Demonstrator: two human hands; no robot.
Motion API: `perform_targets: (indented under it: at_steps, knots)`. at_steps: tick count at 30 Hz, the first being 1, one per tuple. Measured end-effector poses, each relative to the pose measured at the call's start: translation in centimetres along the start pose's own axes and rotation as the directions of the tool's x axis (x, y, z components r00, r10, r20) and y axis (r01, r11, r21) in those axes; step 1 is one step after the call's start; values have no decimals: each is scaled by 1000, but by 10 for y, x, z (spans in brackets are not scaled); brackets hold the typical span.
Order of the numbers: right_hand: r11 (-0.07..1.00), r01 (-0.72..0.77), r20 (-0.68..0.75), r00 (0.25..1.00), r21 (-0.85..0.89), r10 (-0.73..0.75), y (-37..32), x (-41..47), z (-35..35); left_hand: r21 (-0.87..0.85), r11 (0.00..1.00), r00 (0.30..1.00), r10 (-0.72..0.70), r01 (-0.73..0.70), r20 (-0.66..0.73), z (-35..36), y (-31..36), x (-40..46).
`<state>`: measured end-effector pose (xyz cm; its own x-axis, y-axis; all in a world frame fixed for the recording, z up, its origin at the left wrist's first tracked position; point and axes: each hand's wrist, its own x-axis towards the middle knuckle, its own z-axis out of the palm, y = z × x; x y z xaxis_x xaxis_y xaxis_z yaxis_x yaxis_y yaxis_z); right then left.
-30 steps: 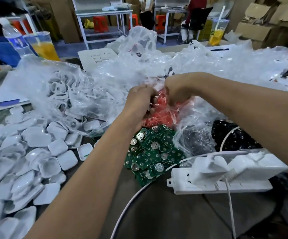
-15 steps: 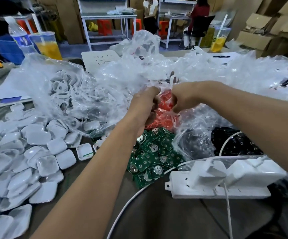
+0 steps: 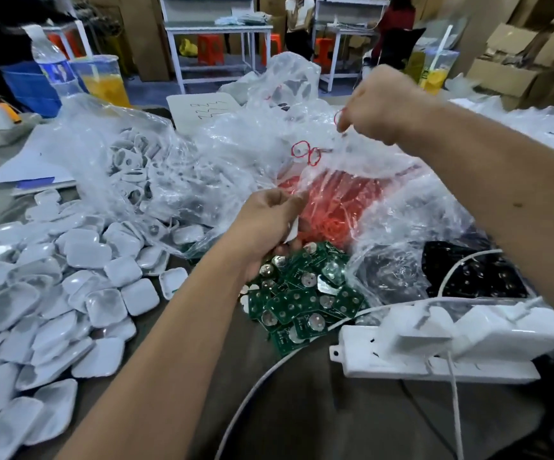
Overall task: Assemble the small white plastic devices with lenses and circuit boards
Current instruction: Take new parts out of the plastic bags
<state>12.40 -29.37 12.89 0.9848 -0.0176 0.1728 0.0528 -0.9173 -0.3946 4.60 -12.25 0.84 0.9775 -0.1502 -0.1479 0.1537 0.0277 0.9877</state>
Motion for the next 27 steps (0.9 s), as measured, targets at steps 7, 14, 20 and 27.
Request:
perform_targets:
  at_steps: [7,14,20,27]
  knots:
    - [817,38,-81,997,576,11,-84,-37,2,-75,997,983,19,-33,-182,-64,-32,-30]
    - [348,-300,295,953,888,68,-110,-106,112,-17,999,968,41,-47,-247,-98,-44,-45]
    - [379,-261,293,956,888,-28,-82,-124,174,0,996,951,86,-90,-298,-98,-48,-48]
    - [430,-75,112,992,900,-60,-66,-121,183,56,992,968,123,-113,-221,-104,-39,-49]
